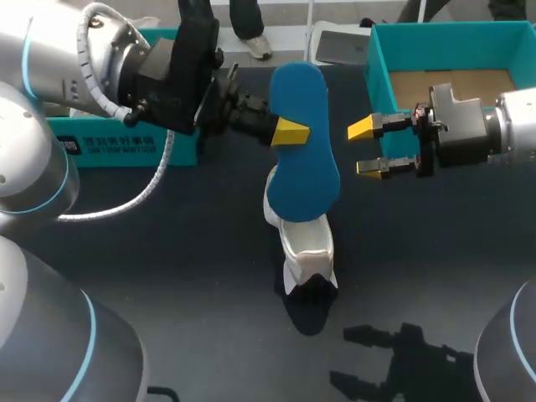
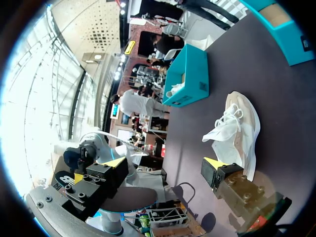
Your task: Take the shoe out of the shoebox, open the shoe tongue, remove and reinsert the insole, then place the shoe into the shoebox
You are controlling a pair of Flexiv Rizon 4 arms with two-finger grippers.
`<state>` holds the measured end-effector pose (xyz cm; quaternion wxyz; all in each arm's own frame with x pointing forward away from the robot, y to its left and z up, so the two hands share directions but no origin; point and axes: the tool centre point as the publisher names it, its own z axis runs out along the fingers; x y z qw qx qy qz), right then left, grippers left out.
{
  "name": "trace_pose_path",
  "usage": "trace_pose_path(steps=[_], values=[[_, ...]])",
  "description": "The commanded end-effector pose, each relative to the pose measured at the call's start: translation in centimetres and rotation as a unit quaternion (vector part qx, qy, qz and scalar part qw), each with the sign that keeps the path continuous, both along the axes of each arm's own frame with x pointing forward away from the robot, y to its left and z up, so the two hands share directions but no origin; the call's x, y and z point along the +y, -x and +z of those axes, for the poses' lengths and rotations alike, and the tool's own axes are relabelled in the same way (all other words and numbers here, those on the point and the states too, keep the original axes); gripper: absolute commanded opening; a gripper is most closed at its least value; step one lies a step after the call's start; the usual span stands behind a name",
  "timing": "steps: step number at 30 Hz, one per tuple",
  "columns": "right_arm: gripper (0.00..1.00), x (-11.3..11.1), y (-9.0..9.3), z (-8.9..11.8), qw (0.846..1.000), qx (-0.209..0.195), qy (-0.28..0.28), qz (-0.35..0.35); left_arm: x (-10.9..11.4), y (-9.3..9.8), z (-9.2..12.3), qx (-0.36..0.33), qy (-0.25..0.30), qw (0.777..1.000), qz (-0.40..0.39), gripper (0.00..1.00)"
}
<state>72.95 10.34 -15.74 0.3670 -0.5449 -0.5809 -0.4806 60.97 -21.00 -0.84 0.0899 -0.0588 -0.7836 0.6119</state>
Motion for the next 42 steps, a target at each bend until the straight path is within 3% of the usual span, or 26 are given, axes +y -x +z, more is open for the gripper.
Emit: trace_pose_path(steps=[1,2,5,8,13,14,15,17,19,23,26,27,29,31,32,42], values=[[1.00,0.2,0.0,-0.1,1.000,0.000,0.000,-0.001,0.6,-0.6,-2.4,-0.165,0.057,0.985,0.004,0.00],[1.00,0.2,0.0,-0.1,1.000,0.000,0.000,-0.001,0.7,-0.8,-2.6,-0.162,0.063,0.985,0.020,0.00],[1.00,0.2,0.0,-0.1,1.000,0.000,0.000,-0.001,0.9,-1.4,-3.7,-0.283,0.094,0.954,0.015,0.00],[1.00,0.2,0.0,-0.1,1.000,0.000,0.000,-0.001,1.2,-2.2,-4.7,-0.346,0.126,0.929,0.019,0.00],[1.00,0.2,0.0,-0.1,1.000,0.000,0.000,-0.001,1.7,-3.3,-6.8,-0.517,0.181,0.836,-0.025,0.00],[1.00,0.2,0.0,-0.1,1.000,0.000,0.000,-0.001,1.9,-3.5,-7.3,-0.557,0.192,0.807,-0.035,0.00],[1.00,0.2,0.0,-0.1,1.000,0.000,0.000,-0.001,1.9,-3.6,-7.5,-0.562,0.193,0.804,-0.041,0.00],[1.00,0.2,0.0,-0.1,1.000,0.000,0.000,-0.001,2.0,-3.9,-8.1,-0.603,0.213,0.766,-0.057,0.00],[1.00,0.2,0.0,-0.1,1.000,0.000,0.000,-0.001,2.0,-4.1,-8.4,-0.626,0.227,0.744,-0.055,0.00],[1.00,0.2,0.0,-0.1,1.000,0.000,0.000,-0.001,2.0,-4.8,-8.6,-0.648,0.227,0.724,-0.065,0.00],[1.00,0.2,0.0,-0.1,1.000,0.000,0.000,-0.001,2.1,-5.3,-8.3,-0.679,0.231,0.693,-0.077,0.00],[1.00,0.2,0.0,-0.1,1.000,0.000,0.000,-0.001,2.2,-5.5,-8.2,-0.696,0.237,0.673,-0.083,0.00],[1.00,0.2,0.0,-0.1,1.000,0.000,0.000,-0.001,2.2,-5.9,-8.3,-0.711,0.233,0.659,-0.082,0.00],[1.00,0.2,0.0,-0.1,1.000,0.000,0.000,-0.001,2.3,-6.1,-8.3,-0.709,0.224,0.665,-0.067,0.00],[1.00,0.2,0.0,-0.1,1.000,0.000,0.000,-0.001,2.2,-6.1,-8.1,-0.689,0.224,0.688,-0.044,0.00],[1.00,0.2,0.0,-0.1,1.000,0.000,0.000,-0.001,2.2,-6.1,-8.1,-0.689,0.224,0.688,-0.044,0.00]])
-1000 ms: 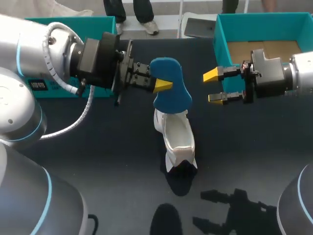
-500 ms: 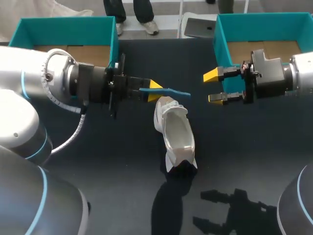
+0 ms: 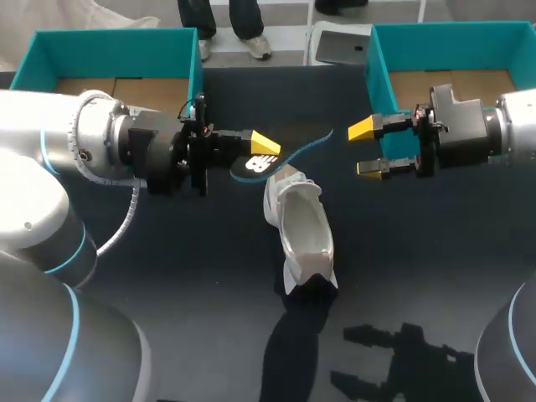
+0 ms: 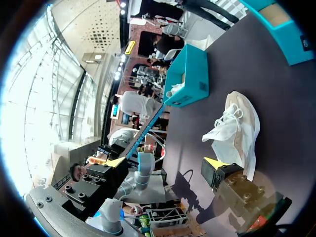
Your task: Take the shoe out of the shoebox, open the shoe tongue, remove and reinsert the insole, then place the shoe into the shoebox
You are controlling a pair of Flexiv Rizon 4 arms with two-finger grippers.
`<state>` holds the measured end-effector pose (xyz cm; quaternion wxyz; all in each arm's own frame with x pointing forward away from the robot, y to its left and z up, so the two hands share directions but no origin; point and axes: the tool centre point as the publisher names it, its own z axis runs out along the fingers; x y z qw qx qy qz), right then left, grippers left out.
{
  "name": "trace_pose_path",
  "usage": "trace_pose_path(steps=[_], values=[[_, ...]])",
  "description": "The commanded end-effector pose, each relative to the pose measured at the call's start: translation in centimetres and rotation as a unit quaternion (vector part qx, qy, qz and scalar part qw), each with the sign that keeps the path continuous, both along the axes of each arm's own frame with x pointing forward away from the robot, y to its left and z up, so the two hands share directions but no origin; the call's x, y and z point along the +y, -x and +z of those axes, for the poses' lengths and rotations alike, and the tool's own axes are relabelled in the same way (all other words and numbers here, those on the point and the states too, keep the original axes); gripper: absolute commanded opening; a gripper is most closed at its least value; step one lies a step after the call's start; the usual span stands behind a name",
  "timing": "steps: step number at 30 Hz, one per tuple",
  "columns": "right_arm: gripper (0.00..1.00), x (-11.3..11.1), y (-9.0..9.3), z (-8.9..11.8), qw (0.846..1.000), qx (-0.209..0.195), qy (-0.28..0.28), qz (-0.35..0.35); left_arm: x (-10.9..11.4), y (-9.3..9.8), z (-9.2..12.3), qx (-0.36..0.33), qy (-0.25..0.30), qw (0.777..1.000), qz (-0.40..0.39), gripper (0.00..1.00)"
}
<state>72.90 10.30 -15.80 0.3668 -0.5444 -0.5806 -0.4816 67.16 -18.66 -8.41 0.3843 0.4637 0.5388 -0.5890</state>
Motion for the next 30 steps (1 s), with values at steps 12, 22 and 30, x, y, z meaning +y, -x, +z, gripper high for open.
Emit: trace_pose_path(steps=[12,22,30], values=[[1.00,0.3,-0.3,0.3,1.000,0.005,0.000,0.000,0.4,-0.6,-1.6,-0.146,0.045,0.988,0.024,0.00],[1.00,1.5,-1.1,1.5,0.998,0.016,-0.041,-0.038,-0.4,-1.7,-4.0,-0.187,0.052,0.978,0.071,0.00],[1.00,3.1,-1.7,1.7,0.998,0.028,-0.057,-0.014,-3.1,-2.4,-5.4,-0.217,0.053,0.970,0.092,0.00]])
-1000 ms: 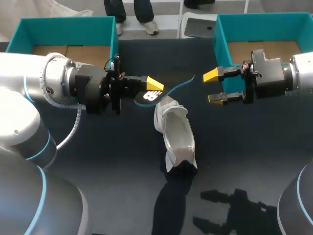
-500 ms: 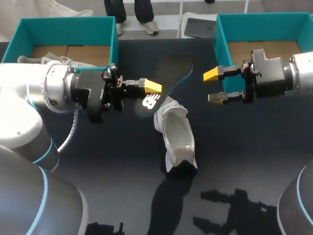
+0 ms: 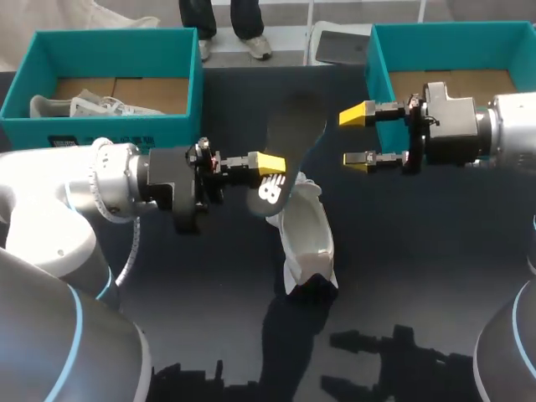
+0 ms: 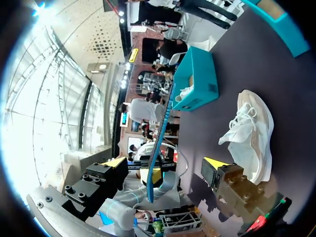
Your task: Take the shoe out of the shoebox, open the shoe tongue, remove and reinsert the insole, then place the shoe into the shoebox
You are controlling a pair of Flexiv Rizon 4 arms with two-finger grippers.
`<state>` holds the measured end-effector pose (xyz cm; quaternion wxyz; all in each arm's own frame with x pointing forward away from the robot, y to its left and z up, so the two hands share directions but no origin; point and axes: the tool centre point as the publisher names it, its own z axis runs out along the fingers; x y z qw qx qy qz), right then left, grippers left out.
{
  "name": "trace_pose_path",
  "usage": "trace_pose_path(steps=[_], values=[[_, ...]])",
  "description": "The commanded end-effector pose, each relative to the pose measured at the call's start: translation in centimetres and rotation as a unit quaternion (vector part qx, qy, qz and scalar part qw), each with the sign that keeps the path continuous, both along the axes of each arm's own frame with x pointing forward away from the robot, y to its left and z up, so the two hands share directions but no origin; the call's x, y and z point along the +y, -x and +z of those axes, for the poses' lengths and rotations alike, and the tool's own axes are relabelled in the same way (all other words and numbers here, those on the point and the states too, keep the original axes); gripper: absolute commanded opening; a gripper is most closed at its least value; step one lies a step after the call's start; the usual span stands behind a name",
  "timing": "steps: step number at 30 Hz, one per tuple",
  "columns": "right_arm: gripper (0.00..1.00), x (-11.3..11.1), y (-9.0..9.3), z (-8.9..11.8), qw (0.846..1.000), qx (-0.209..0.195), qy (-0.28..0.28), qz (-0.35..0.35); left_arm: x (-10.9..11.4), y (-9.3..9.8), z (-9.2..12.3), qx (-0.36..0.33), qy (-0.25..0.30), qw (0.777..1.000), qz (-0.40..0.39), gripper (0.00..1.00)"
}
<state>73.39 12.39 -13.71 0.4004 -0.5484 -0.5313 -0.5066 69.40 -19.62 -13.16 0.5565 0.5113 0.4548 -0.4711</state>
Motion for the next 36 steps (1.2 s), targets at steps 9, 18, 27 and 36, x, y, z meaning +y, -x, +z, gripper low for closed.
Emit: trace_pose_path(steps=[9,18,27,36], values=[[0.89,1.7,-1.4,-0.2,1.000,0.003,-0.004,0.009,-4.0,-0.2,-1.4,-0.012,0.012,0.999,0.027,0.00],[0.42,1.8,-1.9,-0.6,1.000,0.010,-0.010,0.010,-5.3,-0.1,-1.4,-0.015,0.014,1.000,0.024,0.00],[0.30,2.1,-2.3,-0.9,1.000,0.010,-0.021,0.020,-5.4,0.0,-1.9,-0.011,0.012,0.999,0.028,0.00],[0.00,2.3,-2.3,-1.0,0.999,0.013,-0.021,0.021,-5.7,0.2,-1.9,-0.010,0.015,1.000,0.022,0.00]])
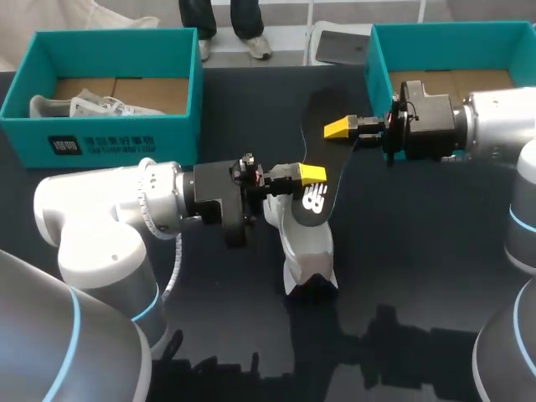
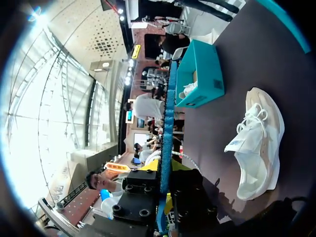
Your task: Take the shoe out of the shoebox, open the shoe tongue, remove and reinsert the insole, then place the shoe into the shoebox
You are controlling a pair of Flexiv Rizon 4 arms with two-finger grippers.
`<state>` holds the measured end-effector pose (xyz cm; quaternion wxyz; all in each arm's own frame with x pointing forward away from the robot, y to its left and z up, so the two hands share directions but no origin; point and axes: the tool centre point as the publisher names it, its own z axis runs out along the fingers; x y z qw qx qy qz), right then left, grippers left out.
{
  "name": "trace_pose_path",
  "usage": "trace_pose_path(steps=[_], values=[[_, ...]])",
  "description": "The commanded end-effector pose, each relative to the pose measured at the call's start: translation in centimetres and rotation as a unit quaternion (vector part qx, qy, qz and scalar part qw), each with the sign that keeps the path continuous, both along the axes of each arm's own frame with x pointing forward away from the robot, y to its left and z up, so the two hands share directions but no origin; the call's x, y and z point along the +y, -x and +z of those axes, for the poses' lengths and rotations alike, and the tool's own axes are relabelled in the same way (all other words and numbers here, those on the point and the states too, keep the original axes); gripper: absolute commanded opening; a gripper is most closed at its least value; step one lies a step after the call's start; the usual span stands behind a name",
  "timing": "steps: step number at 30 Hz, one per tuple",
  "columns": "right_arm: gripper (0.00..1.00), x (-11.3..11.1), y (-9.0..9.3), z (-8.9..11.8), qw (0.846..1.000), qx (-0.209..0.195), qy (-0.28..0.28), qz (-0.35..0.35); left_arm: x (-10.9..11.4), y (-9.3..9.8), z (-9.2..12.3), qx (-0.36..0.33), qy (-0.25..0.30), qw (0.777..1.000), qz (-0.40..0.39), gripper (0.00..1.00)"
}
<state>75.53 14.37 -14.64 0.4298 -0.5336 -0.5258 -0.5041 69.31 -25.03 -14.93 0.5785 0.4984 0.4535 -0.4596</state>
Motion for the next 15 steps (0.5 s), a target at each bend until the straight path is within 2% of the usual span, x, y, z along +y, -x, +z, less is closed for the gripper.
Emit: trace_pose_path(steps=[1,3,4,5,15], values=[[0.00,0.2,-0.1,-0.1,1.000,0.003,0.004,0.000,-0.3,0.1,-0.2,0.002,0.002,1.000,0.000,0.00],[0.00,0.2,-0.1,-0.2,1.000,0.003,0.004,0.000,-0.2,0.3,0.0,0.008,0.006,1.000,0.000,0.00],[0.00,0.2,-0.1,-0.3,1.000,0.004,0.005,0.000,-0.1,0.3,0.2,0.011,0.005,1.000,0.000,0.31],[0.00,0.2,-0.1,-0.4,1.000,0.005,0.005,0.001,0.1,0.3,0.3,0.020,0.005,1.000,-0.001,1.00],[0.00,-0.8,-0.1,-2.0,1.000,0.018,0.002,0.005,5.0,-1.0,1.4,0.039,-0.039,0.998,0.025,1.00]])
